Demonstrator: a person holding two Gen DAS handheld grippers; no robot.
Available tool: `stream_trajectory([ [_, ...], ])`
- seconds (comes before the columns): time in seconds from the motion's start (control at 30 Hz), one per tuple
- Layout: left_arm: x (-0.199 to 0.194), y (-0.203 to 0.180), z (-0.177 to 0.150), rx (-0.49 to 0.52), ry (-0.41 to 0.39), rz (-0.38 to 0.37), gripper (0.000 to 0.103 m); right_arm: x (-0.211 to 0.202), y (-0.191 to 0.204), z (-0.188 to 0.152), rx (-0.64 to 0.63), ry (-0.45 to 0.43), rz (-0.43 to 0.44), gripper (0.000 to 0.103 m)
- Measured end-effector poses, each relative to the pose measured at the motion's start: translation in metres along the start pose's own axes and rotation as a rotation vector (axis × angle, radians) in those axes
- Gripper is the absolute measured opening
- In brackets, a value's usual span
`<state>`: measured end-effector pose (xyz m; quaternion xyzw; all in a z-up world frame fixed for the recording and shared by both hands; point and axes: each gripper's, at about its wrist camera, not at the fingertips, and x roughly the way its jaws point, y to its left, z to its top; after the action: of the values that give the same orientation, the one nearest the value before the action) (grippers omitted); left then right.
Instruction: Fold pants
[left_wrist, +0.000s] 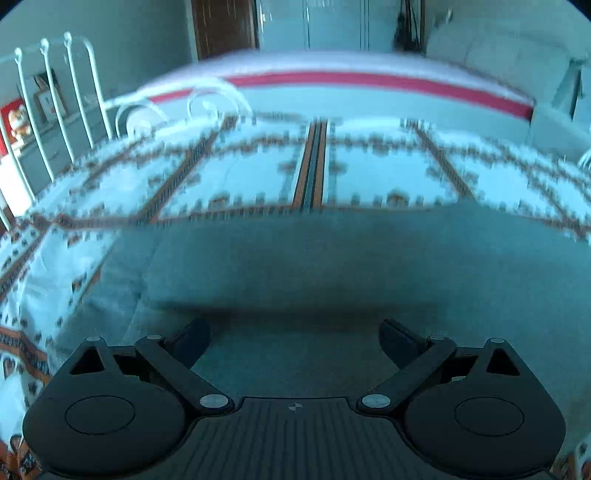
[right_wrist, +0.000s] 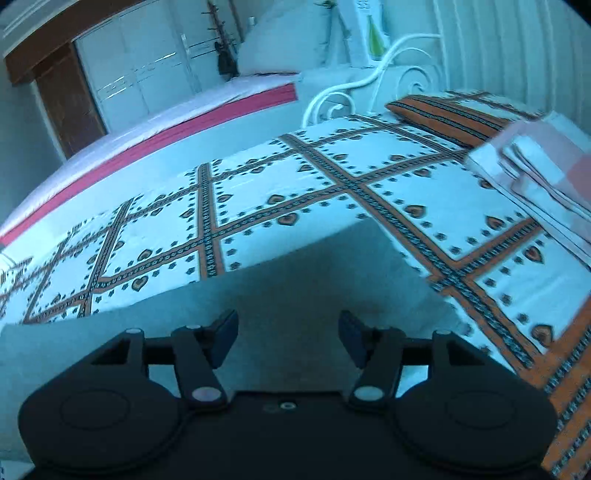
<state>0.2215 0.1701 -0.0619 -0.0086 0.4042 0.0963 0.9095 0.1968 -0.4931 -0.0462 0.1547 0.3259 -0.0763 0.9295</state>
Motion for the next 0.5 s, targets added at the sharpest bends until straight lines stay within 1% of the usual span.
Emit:
stream_trajectory([
  [0.07, 0.001, 0.004, -0.006, 0.018, 0.013, -0.010, 0.098, -0.004, -0.015, -0.001, 0.062, 0.013, -0.007, 0.052],
  [0.2, -0.006, 0.000, -0.012, 0.077, 0.008, -0.004, 0.098, -0.016, -0.045, -0.006, 0.186, 0.012, 0.009, 0.050],
  [0.37, -0.008, -0.003, -0.013, 0.077, 0.011, 0.010, 0.098, -0.021, -0.066, -0.012, 0.231, 0.009, -0.017, 0.050],
  [0.5, -0.007, -0.004, -0.014, 0.075, 0.012, 0.015, 0.099, -0.020, -0.072, -0.014, 0.262, 0.015, -0.022, 0.050],
])
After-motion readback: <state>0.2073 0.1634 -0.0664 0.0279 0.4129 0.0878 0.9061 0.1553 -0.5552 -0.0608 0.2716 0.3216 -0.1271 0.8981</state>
